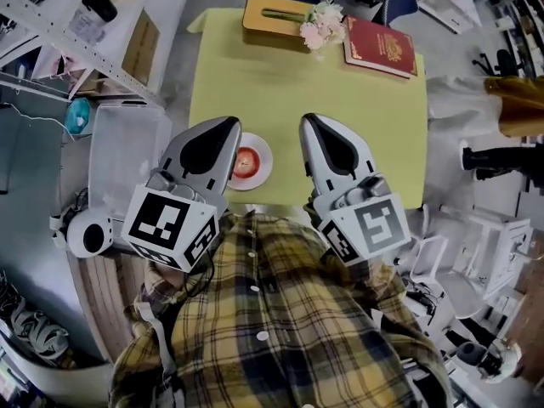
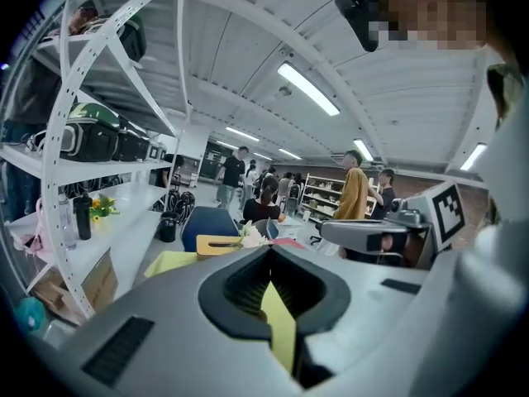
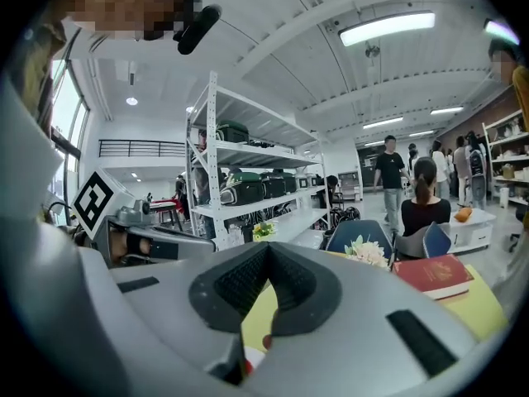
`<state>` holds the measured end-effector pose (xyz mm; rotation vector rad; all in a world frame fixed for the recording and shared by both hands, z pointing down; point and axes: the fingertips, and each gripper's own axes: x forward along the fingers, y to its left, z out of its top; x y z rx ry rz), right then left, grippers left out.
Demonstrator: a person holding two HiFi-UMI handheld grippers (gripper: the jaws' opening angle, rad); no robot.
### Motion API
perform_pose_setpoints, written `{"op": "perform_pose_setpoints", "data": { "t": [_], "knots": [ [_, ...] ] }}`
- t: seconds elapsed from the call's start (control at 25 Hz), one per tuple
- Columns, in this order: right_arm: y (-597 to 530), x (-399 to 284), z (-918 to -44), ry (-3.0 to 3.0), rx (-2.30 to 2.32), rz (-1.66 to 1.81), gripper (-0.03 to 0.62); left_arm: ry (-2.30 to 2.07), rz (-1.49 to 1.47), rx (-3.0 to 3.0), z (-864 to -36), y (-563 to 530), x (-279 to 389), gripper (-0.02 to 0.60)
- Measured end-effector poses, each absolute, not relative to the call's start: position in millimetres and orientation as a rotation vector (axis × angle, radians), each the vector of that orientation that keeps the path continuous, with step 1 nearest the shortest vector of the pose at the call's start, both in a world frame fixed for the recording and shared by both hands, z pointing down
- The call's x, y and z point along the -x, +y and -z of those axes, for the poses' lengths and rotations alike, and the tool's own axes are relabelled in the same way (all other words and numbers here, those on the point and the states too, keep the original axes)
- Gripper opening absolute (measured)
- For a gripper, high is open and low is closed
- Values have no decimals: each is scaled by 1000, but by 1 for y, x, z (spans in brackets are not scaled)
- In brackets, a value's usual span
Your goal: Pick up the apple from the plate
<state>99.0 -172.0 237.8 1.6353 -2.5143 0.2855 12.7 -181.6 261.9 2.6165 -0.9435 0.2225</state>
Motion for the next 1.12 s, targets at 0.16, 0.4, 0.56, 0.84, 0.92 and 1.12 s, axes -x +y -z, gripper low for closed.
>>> {"op": "perform_pose_setpoints", "data": {
  "t": [0.16,0.4,0.56,0.84,0.92,1.12],
  "knots": [
    [-176,-100,-246,-2534,-1567,-309,-3,-987,-229,-2590,-273,-180,-14,6],
    [-179,-98,-254,-2550,-1512,-326,-3,-1003,-249,-2573,-284,-180,-13,8],
    [-179,-99,-258,-2552,-1503,-335,-3,-989,-256,-2567,-290,-178,-13,10],
    [-181,-102,-266,-2552,-1493,-360,-3,-931,-282,-2552,-302,-176,-21,114],
    [-181,-103,-268,-2552,-1492,-365,-3,-916,-295,-2547,-307,-176,-24,154],
    [-183,-107,-274,-2547,-1487,-390,-3,-915,-376,-2515,-329,-174,-23,222]
  ]
}}
